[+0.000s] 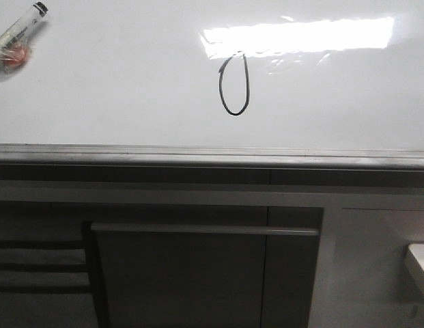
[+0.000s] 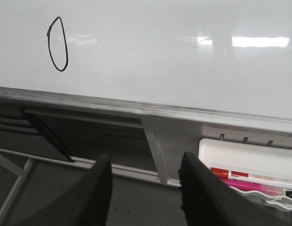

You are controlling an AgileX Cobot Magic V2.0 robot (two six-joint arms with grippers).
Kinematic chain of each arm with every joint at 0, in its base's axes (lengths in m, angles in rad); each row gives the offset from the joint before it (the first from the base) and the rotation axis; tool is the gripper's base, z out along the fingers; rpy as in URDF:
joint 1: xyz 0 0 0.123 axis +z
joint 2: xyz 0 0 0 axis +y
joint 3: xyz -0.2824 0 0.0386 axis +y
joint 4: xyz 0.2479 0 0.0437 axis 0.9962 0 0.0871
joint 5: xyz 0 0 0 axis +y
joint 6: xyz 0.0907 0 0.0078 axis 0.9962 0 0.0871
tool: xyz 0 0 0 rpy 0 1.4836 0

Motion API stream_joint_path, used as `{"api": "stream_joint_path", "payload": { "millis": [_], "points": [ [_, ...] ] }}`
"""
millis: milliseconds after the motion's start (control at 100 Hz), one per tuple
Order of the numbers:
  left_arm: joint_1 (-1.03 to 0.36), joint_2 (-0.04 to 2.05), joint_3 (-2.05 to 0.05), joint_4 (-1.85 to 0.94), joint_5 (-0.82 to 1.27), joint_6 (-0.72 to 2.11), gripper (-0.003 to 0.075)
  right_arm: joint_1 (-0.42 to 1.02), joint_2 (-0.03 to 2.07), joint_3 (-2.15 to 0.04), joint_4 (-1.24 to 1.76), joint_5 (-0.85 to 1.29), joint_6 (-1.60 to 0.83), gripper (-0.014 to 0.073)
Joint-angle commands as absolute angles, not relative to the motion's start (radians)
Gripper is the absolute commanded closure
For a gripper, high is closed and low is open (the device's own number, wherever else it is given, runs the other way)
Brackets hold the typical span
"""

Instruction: Write number 0 on whiteboard

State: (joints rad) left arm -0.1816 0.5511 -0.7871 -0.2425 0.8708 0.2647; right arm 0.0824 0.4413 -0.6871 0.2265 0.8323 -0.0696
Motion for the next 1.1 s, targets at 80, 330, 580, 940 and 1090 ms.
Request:
{"api": "stream_joint_path", "payload": {
  "millis": [80, 330, 580, 940, 1090],
  "points": [
    [-0.188, 0.554, -0.799, -0.246, 0.792, 0.248, 0.0526, 0.077, 0.408, -0.646, 0.222, 0.708, -0.059, 0.0296],
    [-0.188, 0.554, -0.799, -0.246, 0.776, 0.248, 0.0701, 0.077, 0.410, -0.637, 0.219, 0.710, -0.059, 0.0533],
    [-0.188, 0.554, -0.799, -0.248, 0.755, 0.248, 0.0740, 0.077, 0.410, -0.637, 0.219, 0.720, -0.059, 0.0666],
    [-0.190, 0.554, -0.799, -0.248, 0.747, 0.248, 0.0740, 0.077, 0.410, -0.637, 0.219, 0.736, -0.059, 0.0666],
    [-0.180, 0.514, -0.766, -0.258, 0.715, 0.248, 0.0740, 0.077, 0.410, -0.637, 0.219, 0.736, -0.059, 0.0666]
  ]
}}
